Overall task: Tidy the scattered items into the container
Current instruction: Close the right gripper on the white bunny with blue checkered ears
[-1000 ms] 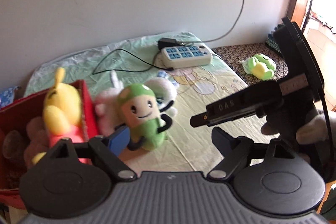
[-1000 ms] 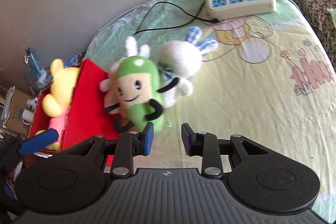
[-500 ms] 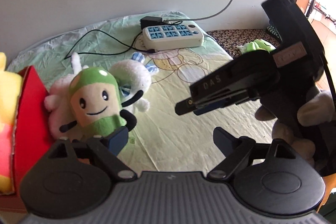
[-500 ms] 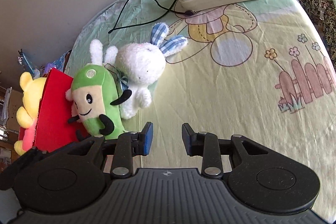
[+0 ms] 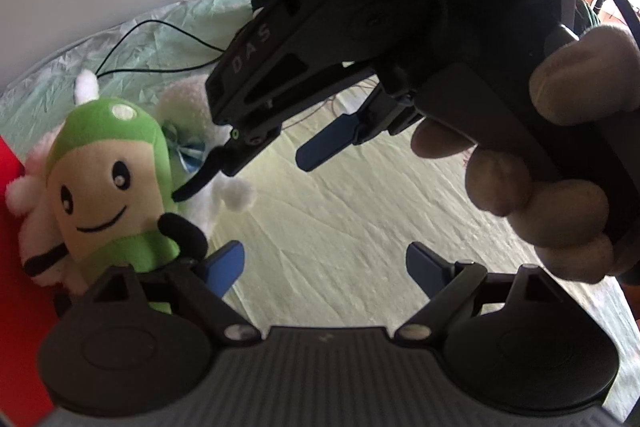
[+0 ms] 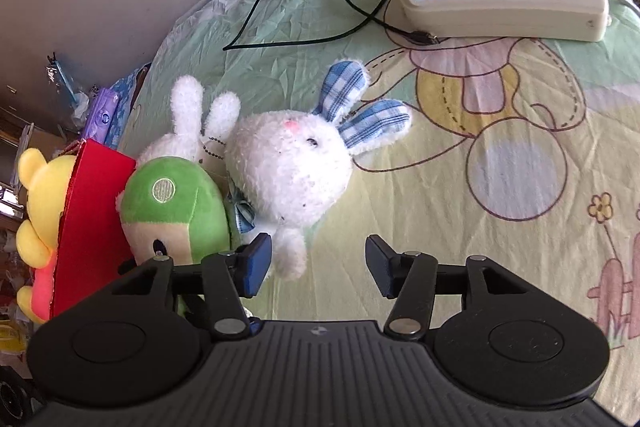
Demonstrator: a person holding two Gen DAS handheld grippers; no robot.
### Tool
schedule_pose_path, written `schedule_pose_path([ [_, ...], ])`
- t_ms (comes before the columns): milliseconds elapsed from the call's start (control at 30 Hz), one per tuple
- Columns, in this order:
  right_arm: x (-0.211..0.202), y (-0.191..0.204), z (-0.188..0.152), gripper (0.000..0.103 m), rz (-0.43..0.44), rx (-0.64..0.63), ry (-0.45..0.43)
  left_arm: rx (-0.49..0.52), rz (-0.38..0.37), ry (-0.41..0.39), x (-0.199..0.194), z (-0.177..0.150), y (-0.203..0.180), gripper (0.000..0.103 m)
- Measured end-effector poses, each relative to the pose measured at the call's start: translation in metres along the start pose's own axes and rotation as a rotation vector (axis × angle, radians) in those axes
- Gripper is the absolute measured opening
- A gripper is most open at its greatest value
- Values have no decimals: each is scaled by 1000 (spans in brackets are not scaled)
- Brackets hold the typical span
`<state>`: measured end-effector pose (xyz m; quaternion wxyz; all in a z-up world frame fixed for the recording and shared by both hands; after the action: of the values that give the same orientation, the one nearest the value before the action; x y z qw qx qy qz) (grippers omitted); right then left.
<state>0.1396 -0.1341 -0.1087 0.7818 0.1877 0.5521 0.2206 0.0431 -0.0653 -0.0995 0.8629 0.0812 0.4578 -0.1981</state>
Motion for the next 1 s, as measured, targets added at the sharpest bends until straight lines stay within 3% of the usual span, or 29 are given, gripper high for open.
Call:
schedule_pose_path([
  [200,15,4,12,56,74,50,-18,-14,55,0,-1,1,19,85],
  [367,25,9,26,65,116,86,-47,-40,92,11,3,3,40,83],
  [500,34,13,31,65,138,84,-55,1,122,13,5,5,40,78],
  [667,29,10,32,45,169,77,-72,39,100,-10,-3,6,25,86],
  [867,0,-14,23,41,161,105,-101,96,75,-58,-17,9,4,92],
  [1000,-24,-27,10,41,110,76,-118,155,61,-65,-16,10,-16,96],
])
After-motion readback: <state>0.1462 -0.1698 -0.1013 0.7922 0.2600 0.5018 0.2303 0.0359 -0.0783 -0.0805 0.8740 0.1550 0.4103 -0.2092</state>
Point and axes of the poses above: each gripper's, at about its wrist camera, not at the fingertips, and x roughly the way its jaws point, y to its left, z to its top, the point moved 5 cm from there along x, roughly the way its jaws point, and after that the axes turned 1 degree about y, right-handed, at the moved point
